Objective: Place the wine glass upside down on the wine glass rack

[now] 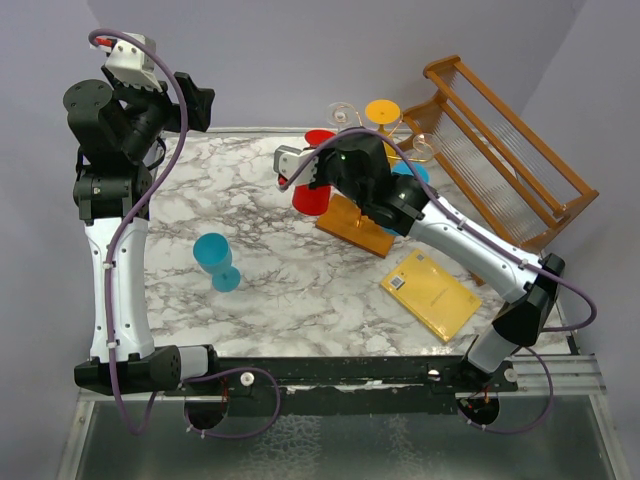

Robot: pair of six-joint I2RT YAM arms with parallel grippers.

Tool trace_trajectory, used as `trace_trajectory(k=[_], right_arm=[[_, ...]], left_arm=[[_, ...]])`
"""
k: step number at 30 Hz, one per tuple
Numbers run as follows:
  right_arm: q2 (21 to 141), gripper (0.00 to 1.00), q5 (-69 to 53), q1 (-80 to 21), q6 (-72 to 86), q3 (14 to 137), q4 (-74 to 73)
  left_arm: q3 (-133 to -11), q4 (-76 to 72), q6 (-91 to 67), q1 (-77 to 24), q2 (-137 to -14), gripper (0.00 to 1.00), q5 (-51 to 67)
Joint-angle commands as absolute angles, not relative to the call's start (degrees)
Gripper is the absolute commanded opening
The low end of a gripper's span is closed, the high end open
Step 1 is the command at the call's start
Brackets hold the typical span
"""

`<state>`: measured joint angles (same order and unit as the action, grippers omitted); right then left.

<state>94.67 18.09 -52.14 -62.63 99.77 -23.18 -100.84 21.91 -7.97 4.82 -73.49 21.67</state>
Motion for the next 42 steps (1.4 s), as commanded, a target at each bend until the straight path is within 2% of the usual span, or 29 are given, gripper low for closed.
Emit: trace_trajectory(k=[1,34,42], right_arm=[[92.6,0.07,17.34,-52.51,-62.4,98.82,-23.56],[90.55,0.23,20.23,-52.56,-63.37,95.55,-24.39],[89.96,0.24,20.85,-52.55,-63.85,95.05,-24.79]], left_arm=[[-102.11,20.51,-7.22,5.19,-71.91,0.91,23.1],[-101.78,20.37,-6.66,5.19,-71.89,0.91,22.68],[-101.49,20.21,-6.51,5.27,-72.0,0.91,22.59]])
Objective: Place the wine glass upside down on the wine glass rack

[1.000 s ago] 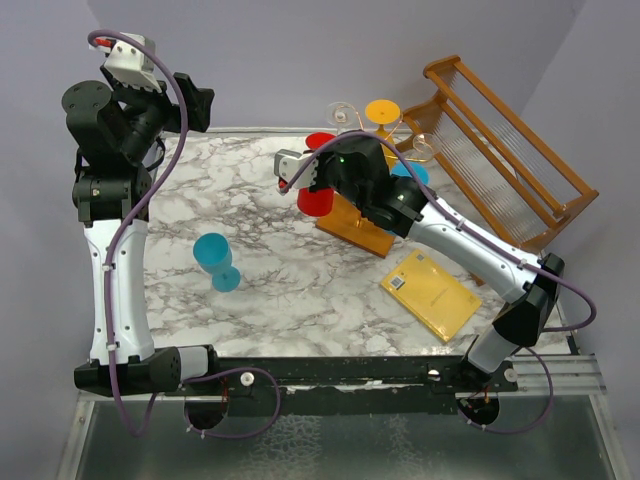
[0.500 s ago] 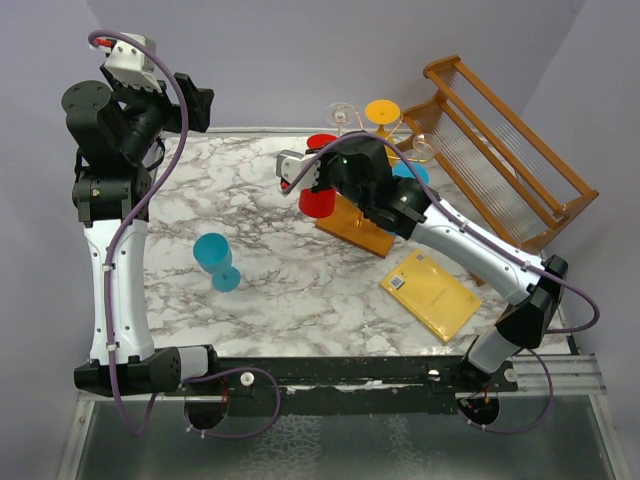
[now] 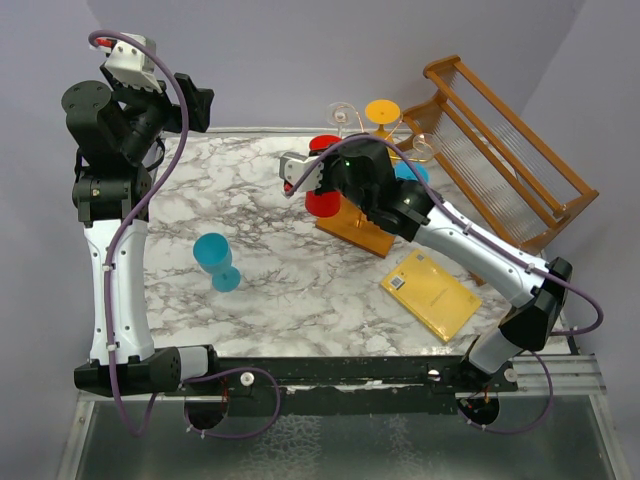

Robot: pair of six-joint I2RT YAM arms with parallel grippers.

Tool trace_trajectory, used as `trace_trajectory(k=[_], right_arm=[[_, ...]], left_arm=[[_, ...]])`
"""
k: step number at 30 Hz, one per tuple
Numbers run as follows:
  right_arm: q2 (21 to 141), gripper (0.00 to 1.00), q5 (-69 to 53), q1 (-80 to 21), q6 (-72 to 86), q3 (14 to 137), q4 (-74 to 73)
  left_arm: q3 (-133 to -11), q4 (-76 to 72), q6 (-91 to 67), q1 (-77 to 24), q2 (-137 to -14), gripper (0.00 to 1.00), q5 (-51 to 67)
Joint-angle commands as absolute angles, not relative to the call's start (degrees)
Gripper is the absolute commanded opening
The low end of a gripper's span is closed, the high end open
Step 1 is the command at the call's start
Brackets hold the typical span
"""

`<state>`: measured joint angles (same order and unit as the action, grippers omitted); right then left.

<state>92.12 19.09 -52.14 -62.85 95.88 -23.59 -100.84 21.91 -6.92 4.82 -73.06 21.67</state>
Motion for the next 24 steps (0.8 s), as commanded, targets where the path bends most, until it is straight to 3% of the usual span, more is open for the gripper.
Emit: trace_trajectory(k=[1,24], right_arm=[[89.9,0.24,20.92,-52.56,-63.93,94.89,-24.79],[88.06,0.28,22.85,-52.48,-65.47,92.86,-25.46]], left_arm=[[-101.51,20.2,-6.5,5.27,-71.99,0.91,22.58],[-99.73,20.21,-4.81,5.34,-71.48,0.91,21.83]])
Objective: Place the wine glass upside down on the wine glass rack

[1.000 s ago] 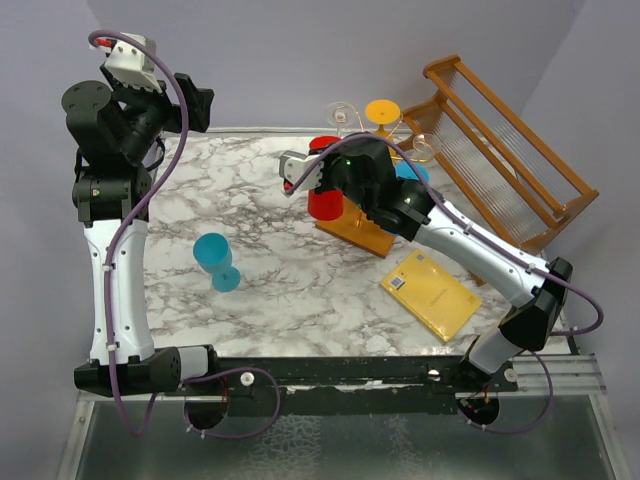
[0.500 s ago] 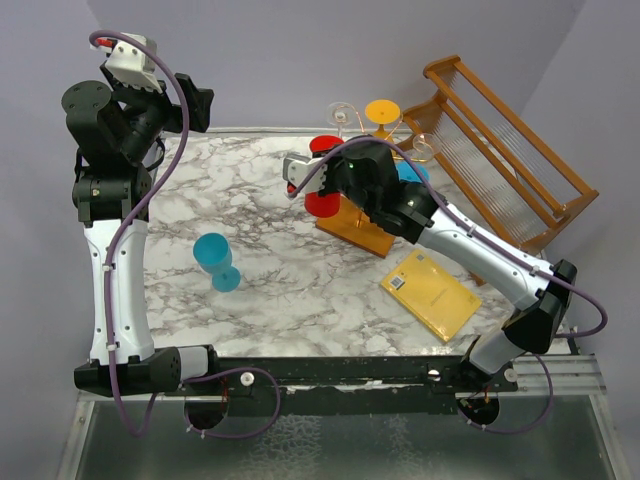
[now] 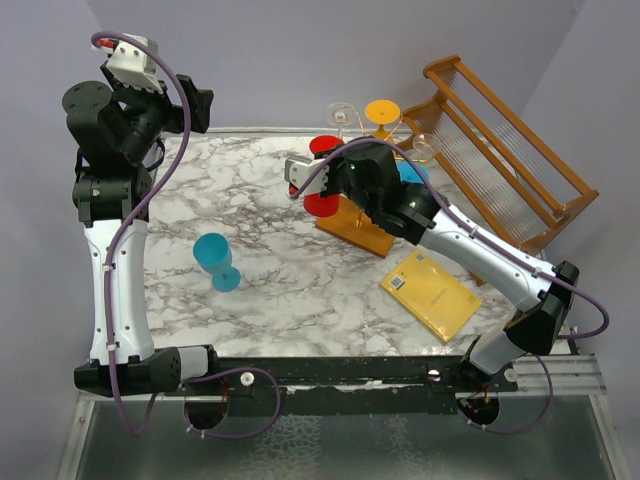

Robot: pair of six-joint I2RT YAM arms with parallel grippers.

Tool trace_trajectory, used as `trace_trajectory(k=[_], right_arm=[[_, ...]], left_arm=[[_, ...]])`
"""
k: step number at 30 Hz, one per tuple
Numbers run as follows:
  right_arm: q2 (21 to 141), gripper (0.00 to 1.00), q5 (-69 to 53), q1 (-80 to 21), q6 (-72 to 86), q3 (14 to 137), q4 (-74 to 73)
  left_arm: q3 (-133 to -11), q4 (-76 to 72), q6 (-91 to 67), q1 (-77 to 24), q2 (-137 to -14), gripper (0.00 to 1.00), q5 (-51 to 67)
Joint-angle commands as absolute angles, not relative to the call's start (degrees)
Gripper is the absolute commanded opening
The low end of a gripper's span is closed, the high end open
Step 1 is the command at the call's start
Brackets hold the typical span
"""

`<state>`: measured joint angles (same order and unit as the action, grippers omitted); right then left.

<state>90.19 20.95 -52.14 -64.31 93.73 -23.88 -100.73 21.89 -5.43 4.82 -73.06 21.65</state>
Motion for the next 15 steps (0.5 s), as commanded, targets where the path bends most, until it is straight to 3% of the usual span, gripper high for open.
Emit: trace_trajectory(k=[1,15], right_arm=[[87.9,0.28,22.85,-52.47,-65.48,92.82,-25.46],[87.19,0.3,24.0,-52.44,-65.75,92.53,-26.04]], left_arm=[[-99.52,20.21,-4.79,5.36,-71.46,0.91,21.83],[-97.38,20.13,-2.14,5.45,-71.04,0.91,20.86]])
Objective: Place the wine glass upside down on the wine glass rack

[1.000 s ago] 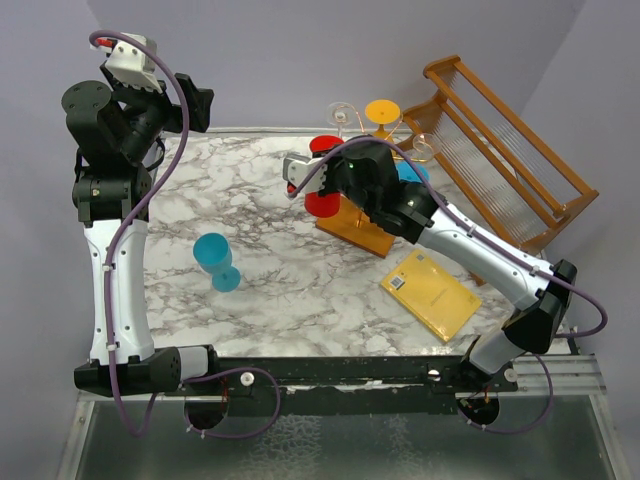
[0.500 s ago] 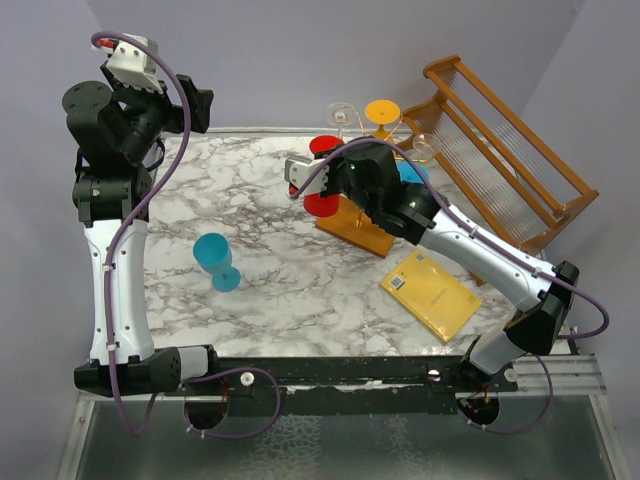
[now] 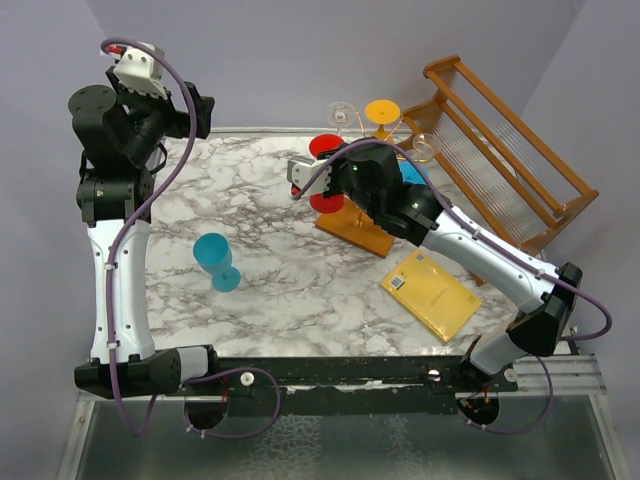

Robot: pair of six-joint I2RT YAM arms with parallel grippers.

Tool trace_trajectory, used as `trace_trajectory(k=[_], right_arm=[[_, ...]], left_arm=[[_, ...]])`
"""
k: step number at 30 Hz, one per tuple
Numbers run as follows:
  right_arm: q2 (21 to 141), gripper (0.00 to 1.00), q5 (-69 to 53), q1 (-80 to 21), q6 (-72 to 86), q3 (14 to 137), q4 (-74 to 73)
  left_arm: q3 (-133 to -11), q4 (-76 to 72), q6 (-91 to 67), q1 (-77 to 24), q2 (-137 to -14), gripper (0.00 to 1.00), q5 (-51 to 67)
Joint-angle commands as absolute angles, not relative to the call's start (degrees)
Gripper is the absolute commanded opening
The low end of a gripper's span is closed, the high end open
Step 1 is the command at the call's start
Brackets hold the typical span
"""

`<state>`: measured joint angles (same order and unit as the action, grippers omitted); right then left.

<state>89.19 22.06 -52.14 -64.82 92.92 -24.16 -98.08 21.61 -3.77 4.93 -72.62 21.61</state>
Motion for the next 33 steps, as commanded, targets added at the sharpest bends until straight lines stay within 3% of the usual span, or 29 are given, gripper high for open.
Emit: trace_trajectory(k=[1,20,33], right_arm=[[87.11,0.3,24.12,-52.39,-65.74,92.59,-26.02],[84.69,0.31,24.24,-52.38,-64.35,92.45,-29.48],[79.82,0.32,14.59,-51.24,-51.89,100.3,-36.38]], left_arm=[[-97.16,20.07,-1.86,5.45,-71.02,0.91,20.79],[-88.0,21.98,6.54,5.63,-69.03,0.91,19.52],[-81.12,45.95,28.05,6.26,-64.44,0.91,28.81]])
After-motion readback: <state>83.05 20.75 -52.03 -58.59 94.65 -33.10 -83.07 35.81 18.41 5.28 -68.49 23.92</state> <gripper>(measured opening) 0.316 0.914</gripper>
